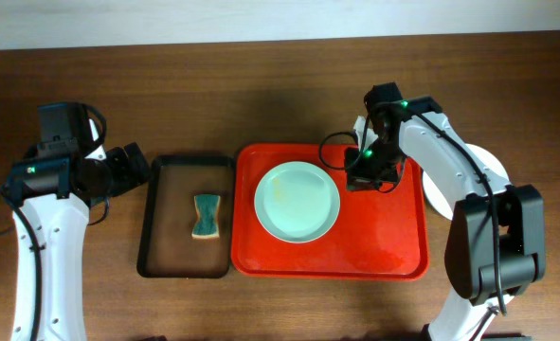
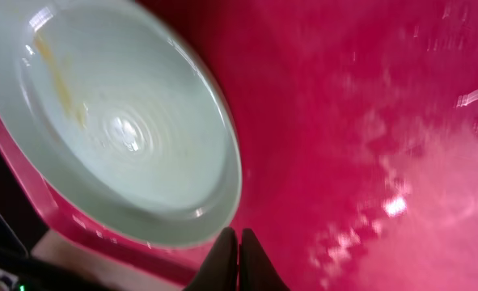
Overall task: Clean dirty plates on tray and stack at the side
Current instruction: 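Slide the pale green plate to the tray center with the right gripper, then grip the pale green plate rim with the right gripper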
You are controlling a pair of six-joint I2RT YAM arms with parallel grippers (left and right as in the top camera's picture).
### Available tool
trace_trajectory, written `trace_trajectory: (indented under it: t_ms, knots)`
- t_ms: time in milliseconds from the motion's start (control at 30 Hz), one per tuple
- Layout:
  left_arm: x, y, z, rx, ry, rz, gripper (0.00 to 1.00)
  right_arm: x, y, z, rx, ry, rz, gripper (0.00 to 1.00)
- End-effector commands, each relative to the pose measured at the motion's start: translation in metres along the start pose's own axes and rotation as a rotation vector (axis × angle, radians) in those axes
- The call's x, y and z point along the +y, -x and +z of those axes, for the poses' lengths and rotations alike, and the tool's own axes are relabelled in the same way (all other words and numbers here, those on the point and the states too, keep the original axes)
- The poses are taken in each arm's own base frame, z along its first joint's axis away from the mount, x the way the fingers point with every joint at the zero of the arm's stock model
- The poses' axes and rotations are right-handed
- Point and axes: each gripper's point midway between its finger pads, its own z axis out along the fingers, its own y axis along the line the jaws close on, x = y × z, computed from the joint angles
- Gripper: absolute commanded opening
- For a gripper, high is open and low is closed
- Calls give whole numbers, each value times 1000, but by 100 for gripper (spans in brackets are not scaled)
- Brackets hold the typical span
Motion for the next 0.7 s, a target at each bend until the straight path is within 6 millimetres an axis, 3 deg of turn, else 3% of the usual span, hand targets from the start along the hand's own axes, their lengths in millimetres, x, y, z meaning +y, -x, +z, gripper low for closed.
trace_trajectory:
  t_ms: [0,200,433,600,667]
  knots:
    - [0,4,-6,-22,-2,-12,99,-1,2,-20,-58,-32,65,4]
    - [0,4,-6,-22,-2,-12,99,-11,2,-26,-102,-90,130,4]
    - [0,4,-6,-22,-2,-12,99,-7,-3,-38,-209,-56,108,4]
    - [0,4,-6,-22,-2,-12,99,-6,-10,-23,-312,-77,89,4]
    - [0,4,-6,-22,-2,-12,99,0,-16,-8,-301,-73,77,4]
